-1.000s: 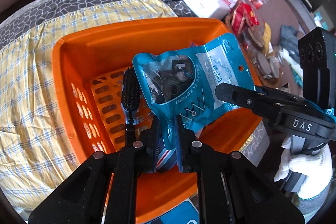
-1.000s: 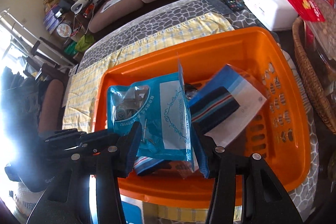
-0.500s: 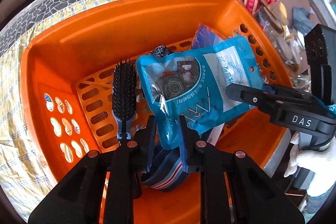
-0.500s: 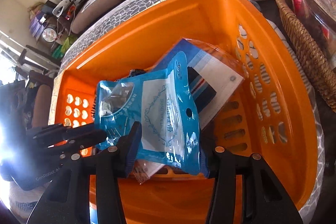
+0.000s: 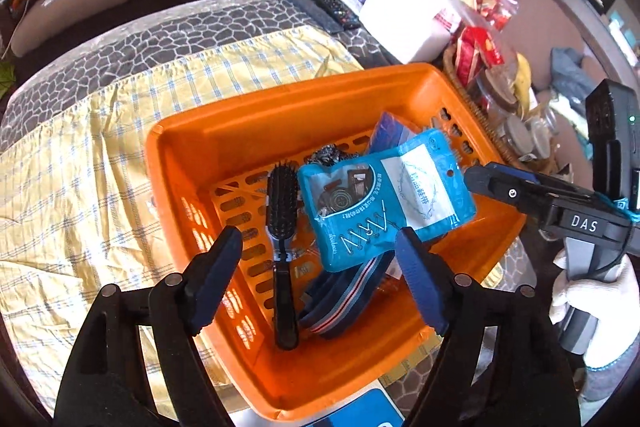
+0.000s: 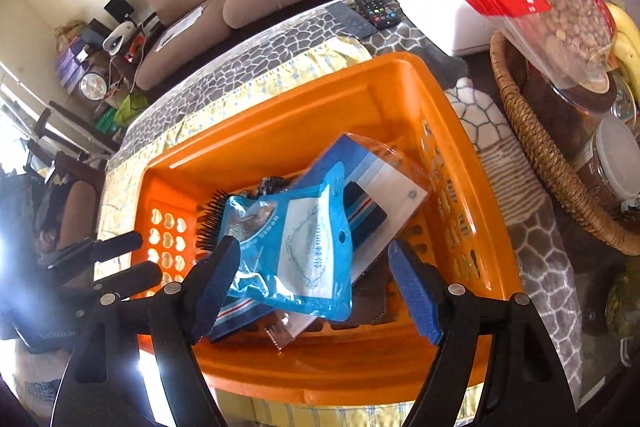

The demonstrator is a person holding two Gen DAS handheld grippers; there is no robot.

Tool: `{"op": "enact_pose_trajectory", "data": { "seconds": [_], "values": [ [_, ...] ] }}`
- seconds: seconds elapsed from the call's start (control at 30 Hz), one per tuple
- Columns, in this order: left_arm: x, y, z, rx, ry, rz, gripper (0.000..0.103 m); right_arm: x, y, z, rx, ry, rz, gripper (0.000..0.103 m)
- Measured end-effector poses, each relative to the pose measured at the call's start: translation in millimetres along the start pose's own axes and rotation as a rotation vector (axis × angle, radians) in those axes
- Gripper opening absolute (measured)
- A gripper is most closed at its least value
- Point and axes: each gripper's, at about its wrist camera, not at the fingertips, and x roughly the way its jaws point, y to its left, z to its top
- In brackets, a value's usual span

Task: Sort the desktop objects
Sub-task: 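Lower the blue zip packet into the basket and open the left tool, then move both tools from the basket to the clear blue-capped bottle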

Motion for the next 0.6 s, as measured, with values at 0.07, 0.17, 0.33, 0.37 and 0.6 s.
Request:
{"op": "enact_pose_trajectory", "data": {
  "seconds": [0.07,0.17,0.33,0.37,0.6],
  "values": [
    [-15.5,9.9,-1.7,-0.01,-0.019,0.011,0.078,-6.5,15.5,2.3,-0.015,-0.011,0.004,0.08],
    [-36.5,27.5,-6.3,-0.025,-0.044,0.028,0.086,-14.1,39.2,5.0,-0.047,-0.024,0.01,0.087],
    [-68.6,66.0,-21.4,-0.065,-0.086,0.045,0.103,-20.5,88.7,7.4,-0.118,-0.045,0.042,0.103],
    [-73.3,74.6,-24.9,-0.072,-0.087,0.054,0.103,-19.2,99.4,9.2,-0.132,-0.045,0.053,0.103],
    [-96.4,127.4,-48.5,-0.117,-0.098,0.082,0.103,-3.8,175.1,6.9,-0.224,-0.027,0.087,0.103]
  ]
}}
